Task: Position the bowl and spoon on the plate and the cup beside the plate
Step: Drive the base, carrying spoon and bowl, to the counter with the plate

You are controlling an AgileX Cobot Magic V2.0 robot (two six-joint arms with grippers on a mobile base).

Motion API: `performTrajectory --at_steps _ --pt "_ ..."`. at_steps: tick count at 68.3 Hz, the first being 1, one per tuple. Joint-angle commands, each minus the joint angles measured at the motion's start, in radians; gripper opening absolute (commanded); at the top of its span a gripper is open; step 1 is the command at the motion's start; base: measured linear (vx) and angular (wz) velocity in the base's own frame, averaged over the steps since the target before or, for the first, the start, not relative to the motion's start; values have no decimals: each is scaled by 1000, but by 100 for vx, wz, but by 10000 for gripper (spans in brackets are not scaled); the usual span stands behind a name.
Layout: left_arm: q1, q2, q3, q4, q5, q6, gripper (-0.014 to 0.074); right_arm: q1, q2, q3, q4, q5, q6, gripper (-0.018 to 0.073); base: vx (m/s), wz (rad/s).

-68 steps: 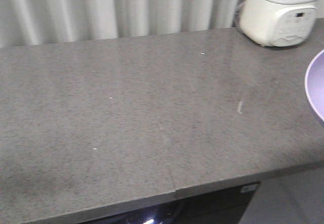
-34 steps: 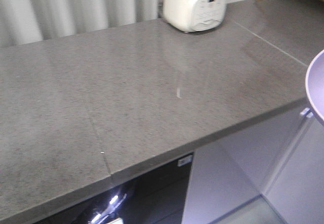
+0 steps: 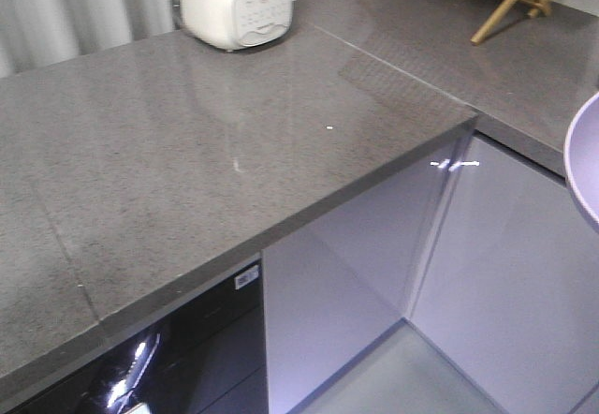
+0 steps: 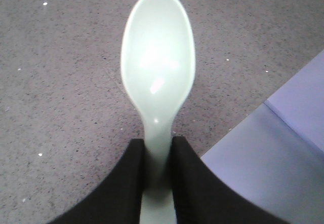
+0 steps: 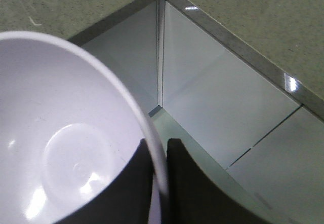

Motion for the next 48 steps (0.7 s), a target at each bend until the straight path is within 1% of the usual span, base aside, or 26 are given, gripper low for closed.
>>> performTrajectory --at_steps 1,26,48 --pt "-7 -8 -20 3 -62 -9 -6 -6 -4 -29 -3 -62 -7 -6 -5 -38" --pt "-7 -8 -20 3 -62 -9 -6 -6 -4 -29 -3 -61 -7 -6 -2 -37" --pt "-7 -8 -20 3 -62 -9 -6 -6 -4 -29 -3 -61 -7 -6 6 -48"
